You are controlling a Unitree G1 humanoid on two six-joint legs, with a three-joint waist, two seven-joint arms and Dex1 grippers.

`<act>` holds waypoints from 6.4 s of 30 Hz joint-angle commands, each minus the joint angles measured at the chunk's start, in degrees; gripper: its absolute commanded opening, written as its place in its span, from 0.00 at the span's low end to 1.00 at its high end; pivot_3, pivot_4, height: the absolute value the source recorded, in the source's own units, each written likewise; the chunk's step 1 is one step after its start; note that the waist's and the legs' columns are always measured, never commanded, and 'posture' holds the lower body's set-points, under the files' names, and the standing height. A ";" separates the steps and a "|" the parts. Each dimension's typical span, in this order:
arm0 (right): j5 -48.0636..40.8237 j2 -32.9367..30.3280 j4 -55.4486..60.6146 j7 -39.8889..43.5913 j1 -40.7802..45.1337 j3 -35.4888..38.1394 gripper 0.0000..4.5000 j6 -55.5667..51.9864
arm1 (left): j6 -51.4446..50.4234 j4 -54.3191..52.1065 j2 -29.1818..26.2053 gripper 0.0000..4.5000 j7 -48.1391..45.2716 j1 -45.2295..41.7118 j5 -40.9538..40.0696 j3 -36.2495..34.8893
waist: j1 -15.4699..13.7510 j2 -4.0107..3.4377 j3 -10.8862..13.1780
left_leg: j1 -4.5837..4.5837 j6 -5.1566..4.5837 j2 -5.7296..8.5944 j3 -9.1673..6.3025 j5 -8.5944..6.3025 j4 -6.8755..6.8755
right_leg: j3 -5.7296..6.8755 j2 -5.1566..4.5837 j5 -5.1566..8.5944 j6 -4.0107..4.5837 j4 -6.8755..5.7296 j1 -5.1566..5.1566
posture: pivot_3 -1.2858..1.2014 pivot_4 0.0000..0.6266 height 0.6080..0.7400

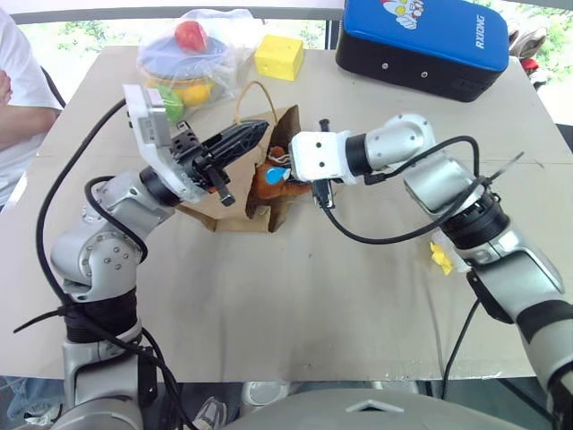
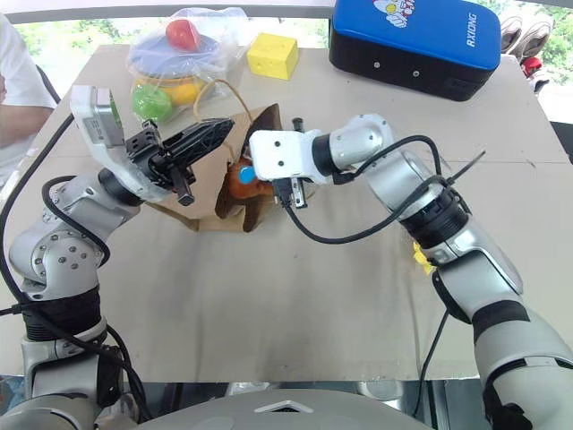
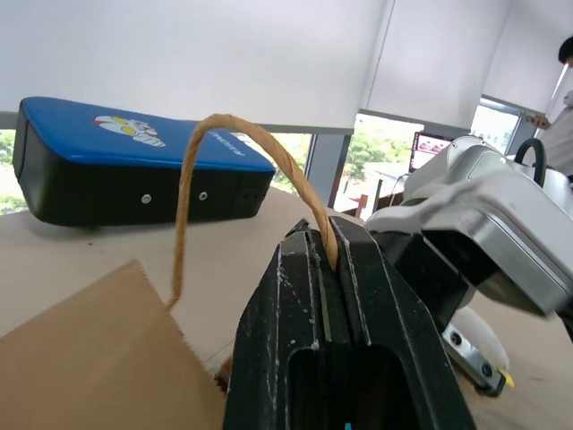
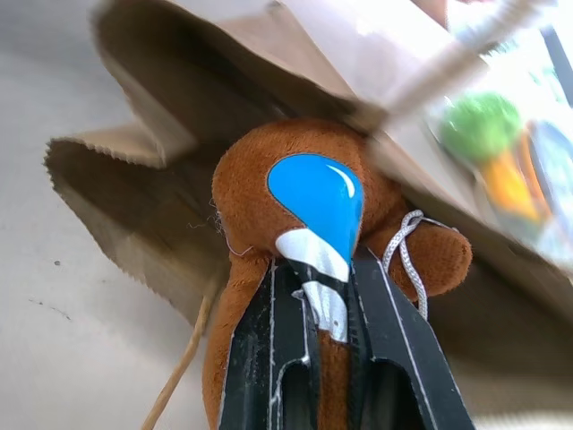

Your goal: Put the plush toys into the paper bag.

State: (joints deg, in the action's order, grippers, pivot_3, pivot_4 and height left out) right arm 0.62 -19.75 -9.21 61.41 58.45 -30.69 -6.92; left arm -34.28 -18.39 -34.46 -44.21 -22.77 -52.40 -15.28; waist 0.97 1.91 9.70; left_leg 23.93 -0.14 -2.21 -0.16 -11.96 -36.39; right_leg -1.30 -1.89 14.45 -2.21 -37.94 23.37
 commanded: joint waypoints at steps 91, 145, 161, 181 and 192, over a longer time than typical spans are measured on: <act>2.77 12.69 -24.14 -4.75 -1.25 2.81 0.01 15.64 | -4.15 -4.53 -1.02 0.00 -2.19 1.13 -6.20 -1.02 | -0.01 0.03 0.07 | -0.06 0.02 0.02 -0.08 0.01 -0.10 | 0.07 -0.03 -0.01 0.00 -0.04 -0.12 | 0.52 0.24 1.00; -18.26 8.26 6.57 -22.02 -19.92 26.49 0.41 -39.88 | -0.44 -8.64 -5.14 0.00 -1.15 15.32 -3.05 -8.29 | 0.15 0.01 0.08 | -0.07 0.00 0.01 0.01 -0.01 -0.01 | 0.00 -0.02 0.00 0.00 -0.01 -0.07 | 0.52 0.24 1.00; -22.94 12.88 2.61 -21.41 -21.99 22.63 0.02 -45.92 | -0.48 -7.04 -5.33 0.00 -2.15 12.80 -2.05 -7.32 | 0.13 0.01 0.08 | -0.06 0.00 0.00 0.02 -0.01 0.01 | -0.02 0.00 0.00 0.00 -0.01 -0.04 | 0.52 0.24 1.00; -57.51 8.85 30.45 -32.96 -14.97 48.30 0.02 -56.16 | -3.58 -4.53 -0.58 0.00 8.84 5.38 -16.86 -10.05 | 0.02 -0.02 0.10 | 0.00 0.00 0.00 -0.03 -0.01 0.00 | 0.03 -0.01 0.00 0.00 0.00 -0.04 | 0.52 0.24 1.00; -58.36 1.58 29.92 -39.93 -20.41 44.54 0.02 -54.07 | -2.80 -1.28 -1.22 0.00 4.82 5.20 -13.78 -9.00 | 0.10 0.04 0.05 | -0.03 -0.01 0.00 -0.01 -0.01 0.03 | 0.00 0.02 0.01 0.00 0.02 -0.04 | 0.52 0.24 1.00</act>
State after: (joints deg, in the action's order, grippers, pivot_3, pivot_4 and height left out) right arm -60.37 -17.05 21.90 21.36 39.81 15.01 -61.41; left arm -37.97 -18.82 -34.87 -38.54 -17.60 -66.10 -23.11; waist 1.06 1.95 9.74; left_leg 23.90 -0.15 -2.21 -0.15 -11.97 -36.35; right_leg -1.30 -1.88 14.46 -2.20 -37.90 23.33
